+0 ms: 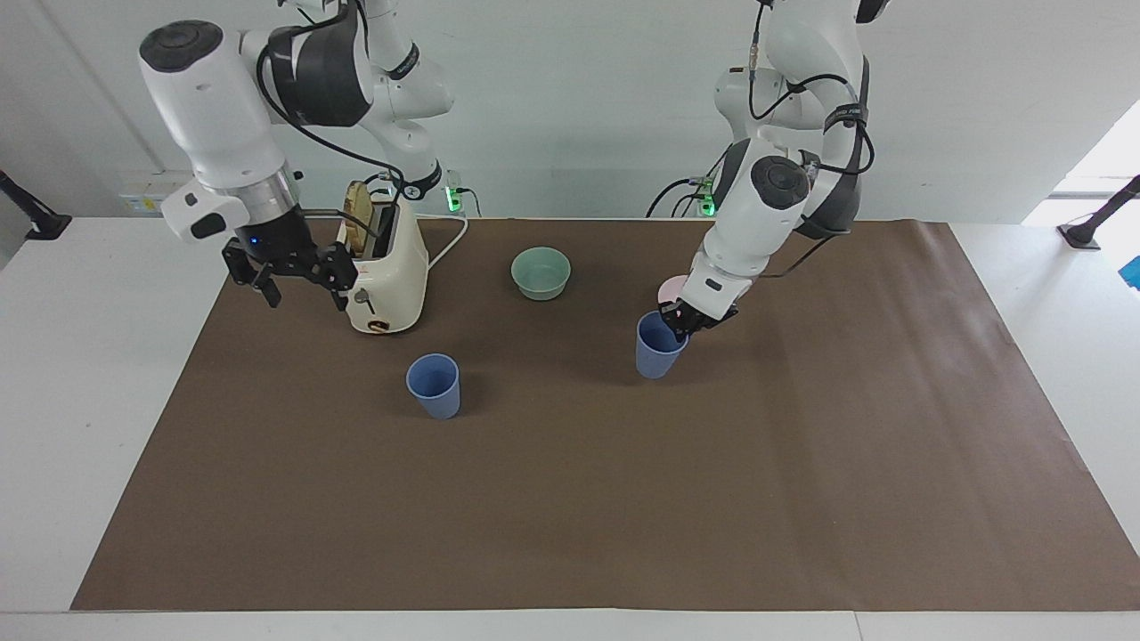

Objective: Stack blue cups with both arms

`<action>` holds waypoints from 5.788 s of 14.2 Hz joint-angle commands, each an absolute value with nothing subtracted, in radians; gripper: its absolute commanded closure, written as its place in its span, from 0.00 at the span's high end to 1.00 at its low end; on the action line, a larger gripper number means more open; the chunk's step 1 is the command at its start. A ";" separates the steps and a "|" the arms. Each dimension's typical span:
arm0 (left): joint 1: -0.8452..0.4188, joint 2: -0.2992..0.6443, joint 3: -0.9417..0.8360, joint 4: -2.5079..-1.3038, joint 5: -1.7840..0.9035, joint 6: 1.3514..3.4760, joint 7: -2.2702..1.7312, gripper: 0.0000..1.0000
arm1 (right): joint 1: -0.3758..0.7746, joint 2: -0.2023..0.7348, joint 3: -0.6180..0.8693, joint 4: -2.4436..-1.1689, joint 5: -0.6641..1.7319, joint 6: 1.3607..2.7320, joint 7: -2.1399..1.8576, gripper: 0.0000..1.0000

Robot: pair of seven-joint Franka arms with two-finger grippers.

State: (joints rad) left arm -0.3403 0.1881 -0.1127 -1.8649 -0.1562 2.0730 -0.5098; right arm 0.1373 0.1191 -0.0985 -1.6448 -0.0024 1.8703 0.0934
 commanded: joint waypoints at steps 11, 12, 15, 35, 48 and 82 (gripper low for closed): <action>-0.364 0.216 -0.103 -1.919 -0.175 2.143 -0.502 0.00 | 0.198 0.219 -0.080 -1.891 0.063 2.192 0.002 1.00; -0.364 0.216 -0.103 -1.917 -0.175 2.143 -0.499 0.18 | 0.196 0.218 -0.078 -1.910 0.066 2.203 -0.014 1.00; -0.364 0.216 -0.103 -1.917 -0.175 2.141 -0.497 1.00 | 0.196 0.219 -0.078 -1.942 0.074 2.227 -0.043 1.00; -0.078 0.100 -0.080 -1.523 -0.033 1.560 -0.289 1.00 | 0.210 0.259 -0.078 -1.921 0.110 2.276 -0.020 0.46; -0.049 -0.006 -0.012 -1.502 -0.008 1.480 -0.107 1.00 | 0.210 0.210 -0.003 -1.760 0.110 2.088 0.066 0.00; -0.049 -0.015 -0.017 -1.506 -0.014 1.482 -0.112 1.00 | 0.552 0.457 0.141 -1.385 -0.011 2.055 0.660 0.00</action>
State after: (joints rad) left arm -0.0562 -0.0038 -0.0100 -1.5067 -0.0240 1.4949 -0.1219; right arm 0.5415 0.4262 0.1384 -1.4129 0.0117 2.0298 0.6202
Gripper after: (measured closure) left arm 0.000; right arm 0.956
